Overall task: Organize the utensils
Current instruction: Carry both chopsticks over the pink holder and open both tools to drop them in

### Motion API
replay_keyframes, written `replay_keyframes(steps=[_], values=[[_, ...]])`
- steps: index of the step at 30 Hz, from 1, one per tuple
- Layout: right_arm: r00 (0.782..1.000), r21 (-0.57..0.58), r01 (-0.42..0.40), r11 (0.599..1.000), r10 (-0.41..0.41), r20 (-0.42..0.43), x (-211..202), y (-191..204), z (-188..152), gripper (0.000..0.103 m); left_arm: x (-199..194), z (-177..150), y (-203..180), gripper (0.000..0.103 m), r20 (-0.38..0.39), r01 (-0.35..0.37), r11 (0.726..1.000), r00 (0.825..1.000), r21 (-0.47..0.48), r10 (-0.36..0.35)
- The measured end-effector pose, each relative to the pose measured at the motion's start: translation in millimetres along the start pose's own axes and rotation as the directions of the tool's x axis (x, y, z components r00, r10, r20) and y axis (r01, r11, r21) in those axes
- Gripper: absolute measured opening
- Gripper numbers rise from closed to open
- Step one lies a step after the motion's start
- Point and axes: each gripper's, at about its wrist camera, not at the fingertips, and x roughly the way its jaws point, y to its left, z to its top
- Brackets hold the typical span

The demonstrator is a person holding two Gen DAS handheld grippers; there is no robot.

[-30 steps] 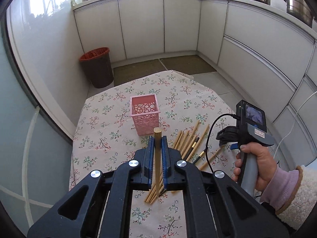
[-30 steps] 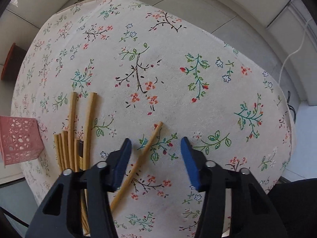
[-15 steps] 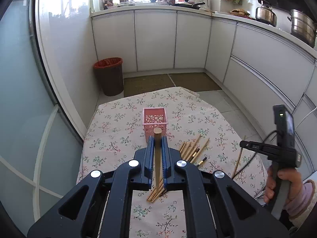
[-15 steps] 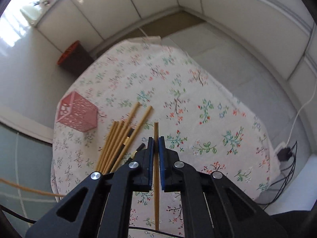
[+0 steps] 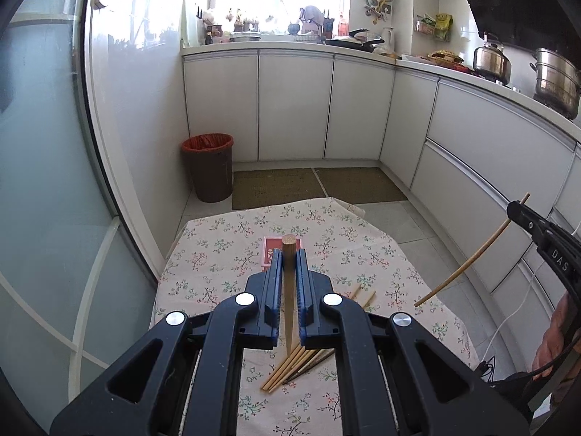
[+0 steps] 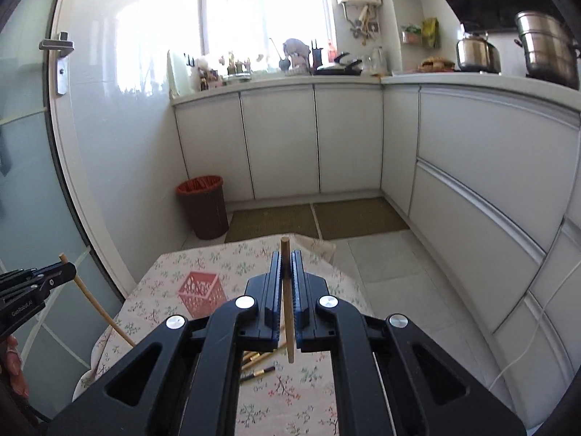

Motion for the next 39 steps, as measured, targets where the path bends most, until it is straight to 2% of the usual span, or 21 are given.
replay_keyframes(steps=[8, 14, 19, 22, 25, 26, 27, 30, 34, 39], values=[[0.989, 0.025, -0.118, 0.993, 0.115, 0.094, 26.4, 22.8, 50.9, 0.005, 22.0, 46.9, 5.6, 0.007, 0.081, -0.012, 0.998, 0.997, -0.056, 0.017], [0.974, 0.017, -0.183, 0.983, 0.179, 0.136, 62.5, 51.3, 65.8, 0.005, 55.0, 77.4, 1.9, 0.007, 0.124, -0.02, 0.998, 0.992, -0.059, 0.027], [0.973, 0.056, -0.212, 0.976, 0.205, 0.11, 104.1, 54.9, 58.9, 0.005, 103.5, 86.2, 7.2, 0.006, 0.09, -0.024, 0.997, 0.995, -0.07, 0.03], [0.972, 0.083, -0.225, 0.971, 0.217, 0.092, 126.2, 53.1, 51.2, 0.005, 130.6, 79.8, 12.6, 0.007, 0.058, -0.026, 0.996, 0.998, -0.079, 0.031], [0.97, 0.095, -0.235, 0.967, 0.228, 0.08, 141.8, 55.7, 44.0, 0.005, 153.1, 68.4, 19.5, 0.008, 0.008, 0.0, 0.996, 1.0, -0.09, 0.001], [0.97, 0.095, -0.237, 0.967, 0.23, 0.075, 145.9, 58.2, 42.4, 0.005, 155.9, 65.7, 23.6, 0.01, 0.002, 0.018, 0.995, 1.0, -0.101, -0.018], [0.97, 0.091, -0.238, 0.967, 0.232, 0.072, 147.8, 60.6, 40.1, 0.005, 156.0, 63.0, 27.6, 0.018, -0.001, 0.029, 0.993, 1.0, -0.113, -0.03], [0.969, 0.082, -0.244, 0.966, 0.239, 0.067, 154.1, 67.6, 37.0, 0.005, 143.9, 60.0, 39.7, 0.032, 0.032, 0.065, 0.985, 0.998, -0.162, -0.06], [0.967, 0.08, -0.25, 0.965, 0.245, 0.063, 160.1, 75.8, 35.5, 0.005, 120.7, 63.3, 51.1, 0.032, 0.081, 0.051, 0.979, 0.996, -0.195, -0.036], [0.965, 0.069, -0.259, 0.963, 0.255, 0.06, 172.7, 88.7, 34.8, 0.005, 112.1, 59.9, 73.3, 0.032, 0.081, -0.012, 0.97, 0.996, -0.244, 0.033]])
